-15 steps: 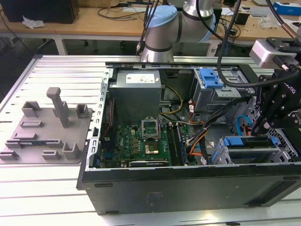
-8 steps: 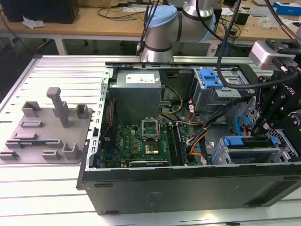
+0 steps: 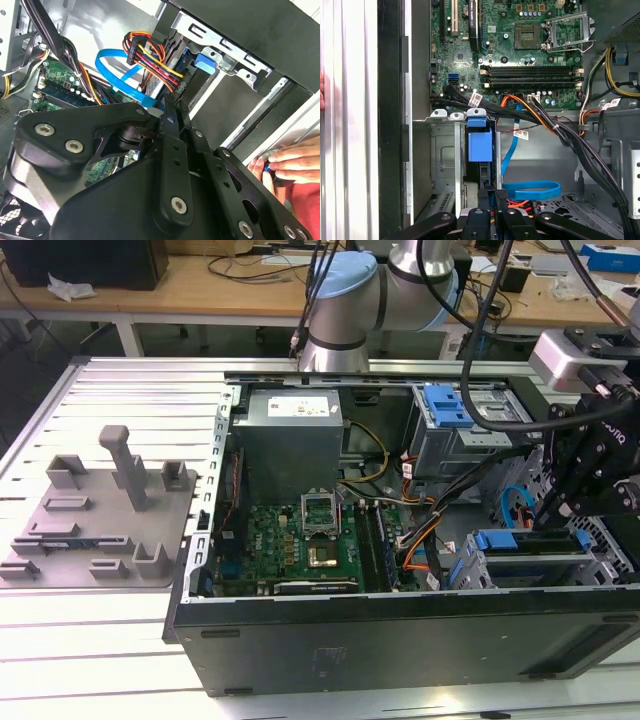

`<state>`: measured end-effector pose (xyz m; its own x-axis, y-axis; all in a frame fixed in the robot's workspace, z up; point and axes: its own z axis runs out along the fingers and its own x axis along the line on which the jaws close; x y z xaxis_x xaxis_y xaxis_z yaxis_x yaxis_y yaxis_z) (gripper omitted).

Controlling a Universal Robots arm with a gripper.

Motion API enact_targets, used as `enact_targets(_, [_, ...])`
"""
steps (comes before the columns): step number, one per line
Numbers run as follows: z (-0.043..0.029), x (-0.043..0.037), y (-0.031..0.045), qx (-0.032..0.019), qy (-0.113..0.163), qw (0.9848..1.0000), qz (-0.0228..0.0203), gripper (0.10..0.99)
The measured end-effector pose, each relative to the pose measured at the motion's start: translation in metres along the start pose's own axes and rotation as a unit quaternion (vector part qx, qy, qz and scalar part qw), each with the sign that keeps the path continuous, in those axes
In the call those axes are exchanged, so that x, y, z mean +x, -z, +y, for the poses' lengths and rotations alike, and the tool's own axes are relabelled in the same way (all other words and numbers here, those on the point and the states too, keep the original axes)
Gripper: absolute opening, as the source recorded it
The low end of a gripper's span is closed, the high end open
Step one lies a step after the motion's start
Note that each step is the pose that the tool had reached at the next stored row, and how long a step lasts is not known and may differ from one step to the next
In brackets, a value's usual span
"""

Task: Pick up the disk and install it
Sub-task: 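Insert the second disk wire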

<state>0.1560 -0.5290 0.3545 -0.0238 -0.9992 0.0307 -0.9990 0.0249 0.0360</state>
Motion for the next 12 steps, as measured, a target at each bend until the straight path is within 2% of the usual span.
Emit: enact_targets(12, [-0.0006,-0.0001,-0.0028,0.0,0.0,1.0,0.0,0.161])
